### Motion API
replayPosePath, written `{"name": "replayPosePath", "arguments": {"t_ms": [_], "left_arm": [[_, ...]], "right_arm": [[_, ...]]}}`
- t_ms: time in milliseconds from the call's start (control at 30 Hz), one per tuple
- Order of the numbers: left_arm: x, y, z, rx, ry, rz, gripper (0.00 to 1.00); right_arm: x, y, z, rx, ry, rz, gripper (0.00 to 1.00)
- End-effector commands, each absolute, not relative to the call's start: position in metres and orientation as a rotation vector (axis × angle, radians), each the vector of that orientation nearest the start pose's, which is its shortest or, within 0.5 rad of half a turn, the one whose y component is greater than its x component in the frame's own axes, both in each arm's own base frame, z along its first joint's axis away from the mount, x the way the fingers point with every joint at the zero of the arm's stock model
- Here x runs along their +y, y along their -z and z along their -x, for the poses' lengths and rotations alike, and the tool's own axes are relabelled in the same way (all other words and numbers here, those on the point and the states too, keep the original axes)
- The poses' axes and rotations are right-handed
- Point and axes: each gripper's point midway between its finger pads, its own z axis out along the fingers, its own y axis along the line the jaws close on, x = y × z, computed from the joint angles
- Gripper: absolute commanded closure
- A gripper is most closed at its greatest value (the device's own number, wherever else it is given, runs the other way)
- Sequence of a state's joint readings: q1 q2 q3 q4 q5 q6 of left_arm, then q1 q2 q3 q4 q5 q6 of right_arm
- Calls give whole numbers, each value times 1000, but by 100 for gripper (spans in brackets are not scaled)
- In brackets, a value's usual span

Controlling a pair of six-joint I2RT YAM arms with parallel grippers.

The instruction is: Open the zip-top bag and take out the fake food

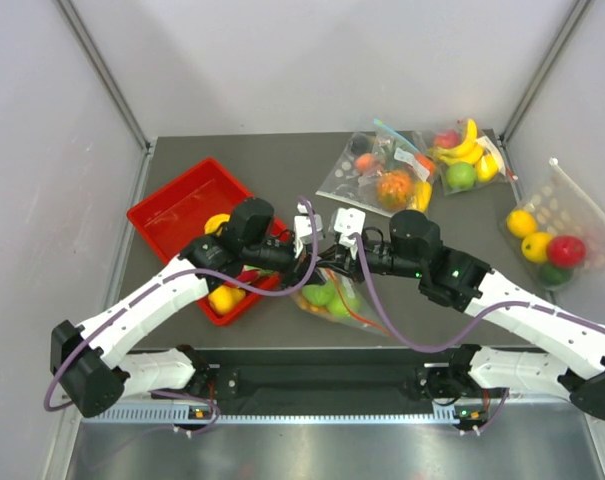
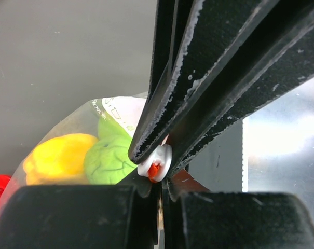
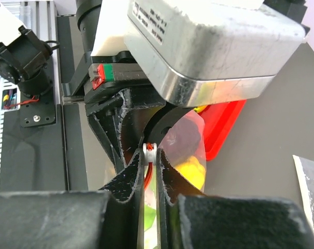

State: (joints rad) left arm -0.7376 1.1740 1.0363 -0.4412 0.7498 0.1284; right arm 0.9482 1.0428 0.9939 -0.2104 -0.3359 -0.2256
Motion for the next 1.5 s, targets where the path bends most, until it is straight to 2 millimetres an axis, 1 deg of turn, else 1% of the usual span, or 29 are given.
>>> {"name": "replayPosePath", "arguments": {"t_ms": [0,33,167,300,500,633,867,900,1033,1167,1200,1367,1467], "left_arm": [[-307,-266,-169,1637,1104,-1271,100],[-307,-267,-176,1642,1076,-1241,100],[-304,-275,-190,1643,1006,-1153,100],[-303,-279,-201,1657,968,-1084,100],[-305,-286,-196,1626,1010,-1063,100],[-301,-291,-198,1614,985,-1041,100],[-295,-309,-200,1579,974,-962,100],[-295,-309,-200,1578,973,-956,100],[-294,-312,-203,1572,966,-932,100],[-291,-314,-208,1578,935,-902,100],[-289,-314,-213,1586,911,-878,100],[-284,-308,-227,1627,848,-814,100],[-282,-313,-231,1619,840,-774,100]], "right_arm": [[321,-306,-162,1372,-826,1213,100],[320,-305,-162,1393,-832,1197,100],[316,-305,-161,1435,-851,1147,100],[311,-300,-167,1490,-824,1100,100],[310,-285,-172,1551,-811,1069,100],[308,-277,-175,1590,-792,1046,100],[308,-272,-174,1620,-822,1003,100],[307,-272,-173,1638,-843,972,100],[308,-268,-170,1649,-864,961,100],[306,-267,-167,1654,-872,957,100],[306,-269,-167,1649,-873,955,100],[303,-274,-162,1653,-898,926,100],[303,-271,-160,1672,-900,915,100]]}}
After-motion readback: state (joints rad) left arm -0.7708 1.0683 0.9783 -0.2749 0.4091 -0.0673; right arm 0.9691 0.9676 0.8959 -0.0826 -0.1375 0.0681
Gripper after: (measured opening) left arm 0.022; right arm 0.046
